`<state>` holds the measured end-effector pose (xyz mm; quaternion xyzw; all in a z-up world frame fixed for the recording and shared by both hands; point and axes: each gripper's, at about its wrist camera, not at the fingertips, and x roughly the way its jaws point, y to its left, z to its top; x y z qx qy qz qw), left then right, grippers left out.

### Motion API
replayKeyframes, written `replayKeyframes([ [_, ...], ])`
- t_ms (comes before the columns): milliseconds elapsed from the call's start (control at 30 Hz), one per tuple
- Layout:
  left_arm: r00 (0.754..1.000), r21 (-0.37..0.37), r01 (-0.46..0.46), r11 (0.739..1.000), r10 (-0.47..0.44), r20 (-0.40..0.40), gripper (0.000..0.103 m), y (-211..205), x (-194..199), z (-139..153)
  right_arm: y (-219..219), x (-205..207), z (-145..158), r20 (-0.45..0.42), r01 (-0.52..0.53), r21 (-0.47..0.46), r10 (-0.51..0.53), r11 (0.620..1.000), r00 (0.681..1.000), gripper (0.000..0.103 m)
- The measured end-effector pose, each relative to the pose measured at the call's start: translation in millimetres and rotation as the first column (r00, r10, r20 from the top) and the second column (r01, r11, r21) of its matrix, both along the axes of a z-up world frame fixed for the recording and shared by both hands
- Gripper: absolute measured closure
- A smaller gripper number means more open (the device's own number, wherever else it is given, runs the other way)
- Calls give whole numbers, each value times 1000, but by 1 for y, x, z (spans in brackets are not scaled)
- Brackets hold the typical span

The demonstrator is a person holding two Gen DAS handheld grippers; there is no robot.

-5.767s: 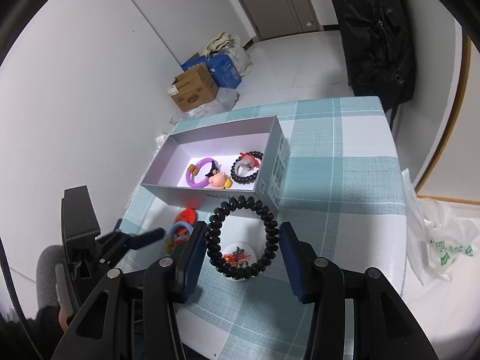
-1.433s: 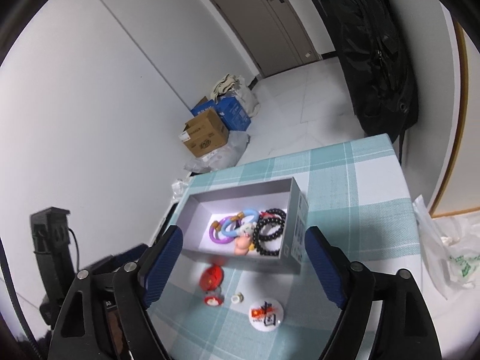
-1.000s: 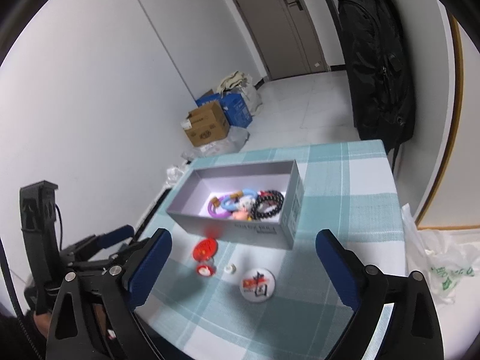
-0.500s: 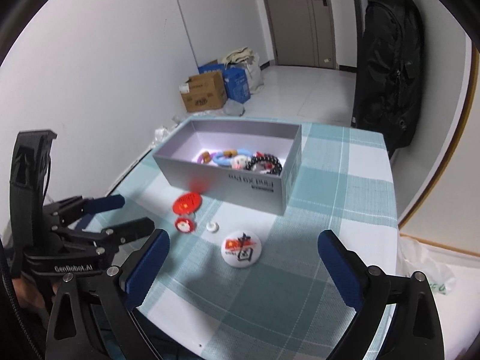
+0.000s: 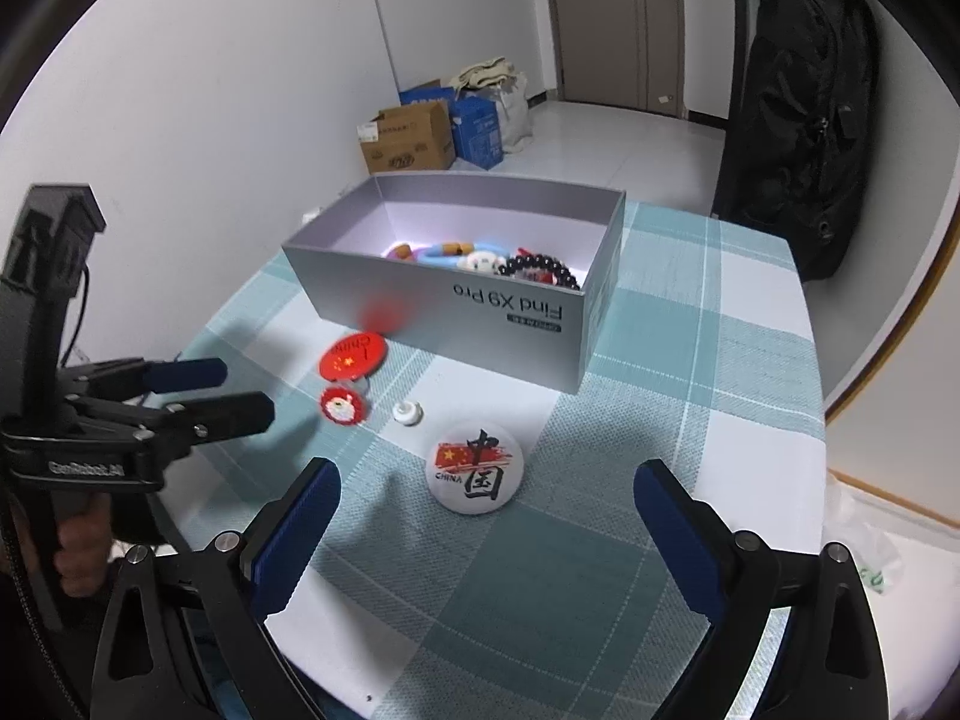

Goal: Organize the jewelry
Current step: 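Move the right tool to the white CHINA badge and close on it, then grasp the red-and-white trinket with the left tool while the right tool holds the badge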

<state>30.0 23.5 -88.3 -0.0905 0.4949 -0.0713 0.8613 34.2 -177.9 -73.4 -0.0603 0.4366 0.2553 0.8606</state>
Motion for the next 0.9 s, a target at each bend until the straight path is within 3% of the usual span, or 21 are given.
replayKeyframes([
  [267,999,7,27,1000,-27,-26,23,-3,2,-5,12,11,-16,-12,-18,-50,17,999,1000,19],
  [467,999,-7,27,1000,-28,-39,24,0,5,-6,28,8,-26,23,-55,-151,59,987,998,34],
  [567,999,-10,31,999,-31,-42,24,0,5,-7,29,9,-26,23,-60,-144,64,988,998,43],
  [667,998,-11,33,999,-34,-46,24,0,6,-8,30,9,-26,22,-62,-141,65,988,998,61],
  [900,998,-22,48,999,-49,-30,24,-5,8,-5,28,13,-23,1,-56,-124,57,991,998,61],
])
